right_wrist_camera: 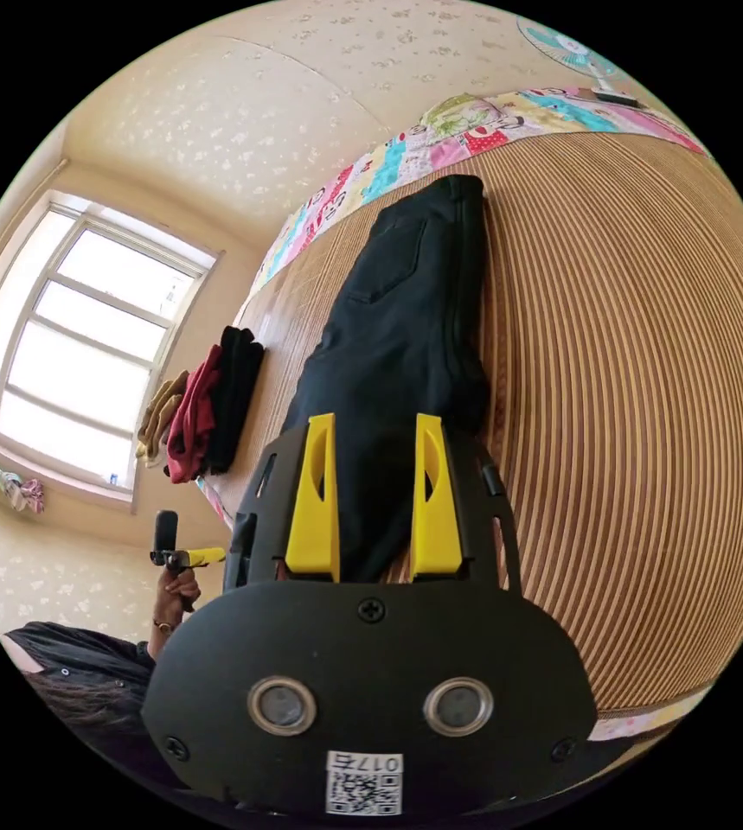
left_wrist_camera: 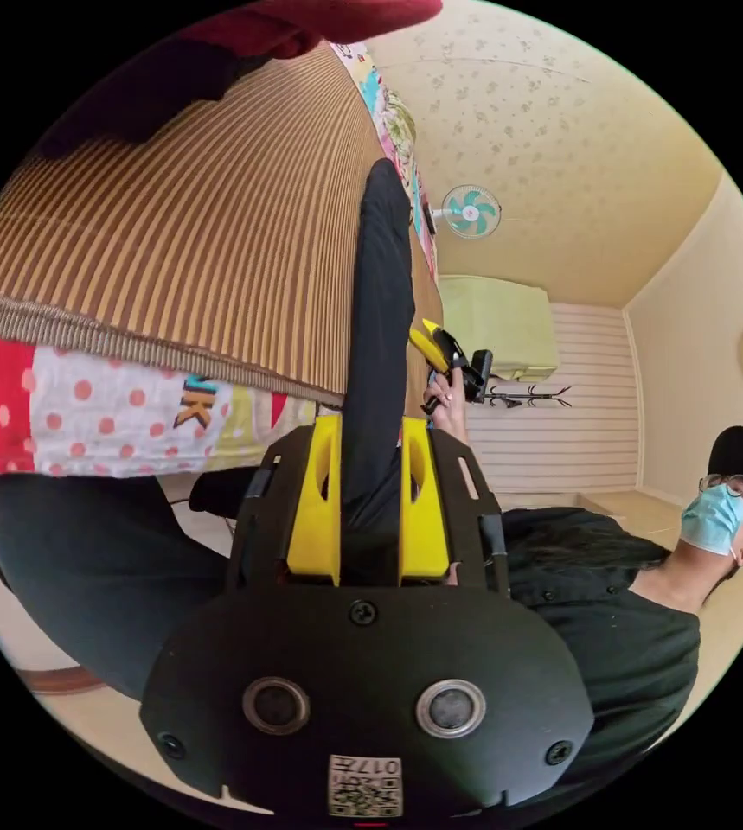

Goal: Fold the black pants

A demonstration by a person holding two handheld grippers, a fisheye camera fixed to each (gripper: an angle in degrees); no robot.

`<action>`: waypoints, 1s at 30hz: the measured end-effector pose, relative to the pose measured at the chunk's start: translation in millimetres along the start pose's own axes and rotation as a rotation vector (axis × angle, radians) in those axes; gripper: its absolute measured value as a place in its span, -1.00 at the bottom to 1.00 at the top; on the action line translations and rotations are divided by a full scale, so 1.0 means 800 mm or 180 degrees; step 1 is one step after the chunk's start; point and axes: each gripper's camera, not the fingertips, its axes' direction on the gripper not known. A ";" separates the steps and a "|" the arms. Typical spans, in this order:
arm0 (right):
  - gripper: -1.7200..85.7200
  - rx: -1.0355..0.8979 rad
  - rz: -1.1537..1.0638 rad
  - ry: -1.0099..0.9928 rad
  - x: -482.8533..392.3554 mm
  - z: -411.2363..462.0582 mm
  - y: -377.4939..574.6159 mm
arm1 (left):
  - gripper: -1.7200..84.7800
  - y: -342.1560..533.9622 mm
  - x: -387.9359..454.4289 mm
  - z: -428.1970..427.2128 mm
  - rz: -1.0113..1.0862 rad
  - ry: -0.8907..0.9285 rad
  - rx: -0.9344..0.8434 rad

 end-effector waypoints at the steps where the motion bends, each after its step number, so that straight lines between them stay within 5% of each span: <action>1: -0.66 0.0006 0.0070 -0.0051 0.006 -0.002 0.018 | -0.73 -0.021 0.007 0.013 0.0129 -0.0065 -0.0079; 9: -0.66 0.0090 0.0586 -0.1183 0.031 -0.003 0.166 | -0.73 -0.087 0.025 0.110 0.0474 -0.0265 -0.0670; 18: -0.78 -0.0444 0.0442 -0.1375 0.005 0.001 0.134 | -0.83 -0.062 0.033 0.115 0.0470 -0.0467 -0.0512; 21: -0.86 -0.0611 0.0391 -0.1679 0.004 -0.022 0.121 | -0.84 -0.057 0.042 0.104 0.0516 -0.0038 -0.0628; 25: -0.89 -0.0142 -0.0266 -0.2272 -0.049 -0.136 0.113 | -0.85 -0.027 0.121 0.061 0.1107 0.1036 -0.0452; 30: -0.92 0.0203 -0.1696 -0.2333 -0.204 -0.340 0.090 | -0.85 0.017 0.319 0.005 0.2520 0.1219 -0.0362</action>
